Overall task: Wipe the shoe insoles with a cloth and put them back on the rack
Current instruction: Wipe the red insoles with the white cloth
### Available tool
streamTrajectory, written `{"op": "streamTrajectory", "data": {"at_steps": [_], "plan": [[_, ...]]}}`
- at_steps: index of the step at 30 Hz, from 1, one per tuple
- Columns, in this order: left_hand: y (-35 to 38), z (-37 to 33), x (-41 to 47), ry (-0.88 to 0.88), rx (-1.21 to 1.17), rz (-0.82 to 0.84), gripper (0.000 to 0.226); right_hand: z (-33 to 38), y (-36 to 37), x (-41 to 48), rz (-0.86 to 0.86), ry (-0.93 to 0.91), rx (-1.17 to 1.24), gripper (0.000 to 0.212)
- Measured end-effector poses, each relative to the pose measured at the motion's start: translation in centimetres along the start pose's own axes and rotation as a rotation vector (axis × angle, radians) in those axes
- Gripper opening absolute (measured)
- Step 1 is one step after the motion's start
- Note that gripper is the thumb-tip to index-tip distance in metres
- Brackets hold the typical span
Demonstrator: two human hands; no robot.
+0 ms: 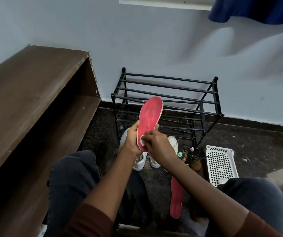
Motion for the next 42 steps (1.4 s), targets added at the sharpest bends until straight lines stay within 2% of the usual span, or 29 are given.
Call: {"op": "streamTrajectory", "data": {"at_steps": [4,5,8,10,14,21,23,25,27,31,33,39,42], "plan": [[-0.6,0.0,0.0,0.000,0.007,-0.047,0.055,-0.9,-1.0,-0.1,0.153,0.220,0.107,0.019],[-0.3,-0.1,0.0,0.001,0.026,-0.039,0.056,-1.3,-1.7,0.2,0.134,0.272,0.147,0.019],[0.9,-0.4,0.0,0.031,0.111,-0.028,0.056,-2.2,-3.9,1.2,-0.085,0.367,0.260,0.014],[1.6,-0.5,0.3,0.051,0.125,-0.010,0.059,-2.2,-3.9,1.7,-0.131,0.348,0.162,0.014],[1.3,-0.6,0.6,0.058,0.104,-0.036,0.061,-1.3,-2.4,1.5,-0.050,0.317,0.059,0.019],[-0.3,0.0,0.3,0.009,0.041,-0.030,0.053,-1.6,-2.0,0.1,0.305,0.382,0.167,0.017],[-0.1,0.0,0.1,-0.016,0.076,-0.006,0.056,-2.3,-3.1,0.3,0.231,0.401,0.279,0.017],[0.1,-0.3,0.0,0.004,0.095,0.011,0.055,-3.0,-4.7,0.5,0.005,0.455,0.412,0.013],[0.4,-0.5,-0.1,0.032,0.090,0.021,0.049,-3.1,-5.2,0.7,-0.129,0.479,0.452,0.011],[0.7,0.0,-0.1,0.062,0.054,0.045,0.047,-1.4,-3.2,0.9,-0.077,0.362,0.141,0.015],[0.6,0.2,-0.2,0.066,0.035,0.046,0.053,-0.7,-1.9,0.4,-0.025,0.345,0.106,0.020],[-0.5,0.2,-0.5,0.123,-0.109,0.030,0.053,-0.2,0.2,-1.1,0.138,0.318,0.142,0.019],[-0.5,0.0,-0.6,0.140,-0.115,0.040,0.054,-0.8,-0.2,-1.1,0.201,0.367,0.386,0.018]]}}
Point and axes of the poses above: each hand's wrist, its own x-axis towards the middle knuckle, its own y-axis out of the palm, z = x × y, the point moved 4 cm from there along x, towards the middle knuckle, and after that the axes turned 6 degrees about z, right-handed, at the moved point
